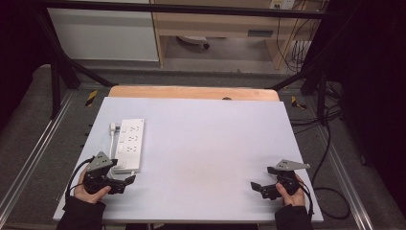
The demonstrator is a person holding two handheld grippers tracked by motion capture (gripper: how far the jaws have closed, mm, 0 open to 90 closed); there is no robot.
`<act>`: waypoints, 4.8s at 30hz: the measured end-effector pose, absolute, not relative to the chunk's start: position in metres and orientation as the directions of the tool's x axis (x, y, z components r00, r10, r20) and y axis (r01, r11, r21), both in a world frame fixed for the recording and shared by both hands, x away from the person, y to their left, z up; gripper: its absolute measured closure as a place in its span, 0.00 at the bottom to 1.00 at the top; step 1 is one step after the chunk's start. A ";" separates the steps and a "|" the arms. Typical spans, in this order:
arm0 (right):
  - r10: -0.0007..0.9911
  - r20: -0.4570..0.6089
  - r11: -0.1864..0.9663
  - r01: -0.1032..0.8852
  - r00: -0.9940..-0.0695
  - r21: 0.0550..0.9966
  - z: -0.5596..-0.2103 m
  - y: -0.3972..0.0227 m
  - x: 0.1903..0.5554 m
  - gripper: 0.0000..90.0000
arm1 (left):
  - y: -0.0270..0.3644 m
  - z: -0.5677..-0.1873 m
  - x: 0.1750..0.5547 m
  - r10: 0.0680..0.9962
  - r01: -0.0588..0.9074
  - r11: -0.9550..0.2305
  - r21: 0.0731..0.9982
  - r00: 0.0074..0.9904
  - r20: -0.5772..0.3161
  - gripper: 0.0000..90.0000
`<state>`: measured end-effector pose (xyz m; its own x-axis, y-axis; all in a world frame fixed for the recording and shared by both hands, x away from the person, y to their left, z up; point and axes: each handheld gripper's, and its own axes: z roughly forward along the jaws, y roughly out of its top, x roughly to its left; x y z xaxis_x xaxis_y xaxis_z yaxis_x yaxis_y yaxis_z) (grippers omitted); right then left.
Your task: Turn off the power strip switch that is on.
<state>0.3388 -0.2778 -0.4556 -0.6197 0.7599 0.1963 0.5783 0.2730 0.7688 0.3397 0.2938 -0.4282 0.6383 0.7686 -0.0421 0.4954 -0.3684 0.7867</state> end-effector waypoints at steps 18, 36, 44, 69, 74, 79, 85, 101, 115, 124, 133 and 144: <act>0.760 0.193 0.273 0.575 -0.620 0.771 -0.456 -0.278 0.339 0.01 | 0.303 -0.421 0.342 0.795 0.508 -0.346 0.789 0.605 -0.041 0.04; 0.764 0.189 0.279 0.580 -0.617 0.766 -0.456 -0.278 0.339 0.01 | 0.314 -0.411 0.343 0.827 0.521 -0.322 0.790 0.562 -0.034 0.05; 0.765 0.189 0.278 0.580 -0.616 0.766 -0.456 -0.278 0.339 0.01 | 0.316 -0.410 0.346 0.835 0.531 -0.319 0.785 0.549 -0.031 0.05; 0.766 0.187 0.280 0.581 -0.615 0.764 -0.456 -0.278 0.339 0.01 | 0.312 -0.399 0.368 0.858 0.537 -0.322 0.779 0.513 0.001 0.05; 0.766 0.187 0.280 0.581 -0.615 0.764 -0.456 -0.278 0.339 0.01 | 0.309 -0.399 0.373 0.859 0.541 -0.328 0.775 0.513 0.006 0.05; 0.767 0.188 0.280 0.583 -0.614 0.763 -0.456 -0.277 0.339 0.01 | 0.307 -0.398 0.378 0.861 0.545 -0.339 0.767 0.509 0.019 0.05; 0.766 0.185 0.284 0.582 -0.615 0.762 -0.456 -0.277 0.339 0.01 | 0.306 -0.396 0.386 0.869 0.554 -0.338 0.761 0.494 0.027 0.06; 0.767 0.185 0.284 0.584 -0.615 0.761 -0.457 -0.277 0.339 0.01 | 0.304 -0.402 0.404 0.893 0.591 -0.307 0.746 0.449 0.011 0.18; 0.768 0.180 0.288 0.582 -0.615 0.760 -0.457 -0.277 0.339 0.01 | 0.306 -0.410 0.407 0.912 0.603 -0.280 0.747 0.409 0.011 0.46; 0.766 0.182 0.288 0.583 -0.616 0.760 -0.457 -0.277 0.339 0.01 | 0.309 -0.412 0.408 0.917 0.608 -0.264 0.749 0.398 0.000 0.65; 0.766 0.184 0.290 0.587 -0.616 0.756 -0.457 -0.276 0.339 0.01 | 0.310 -0.414 0.409 0.920 0.611 -0.260 0.748 0.392 0.000 0.81; 0.766 0.183 0.289 0.584 -0.617 0.759 -0.457 -0.277 0.339 0.01 | 0.309 -0.416 0.412 0.924 0.617 -0.260 0.742 0.382 0.006 0.93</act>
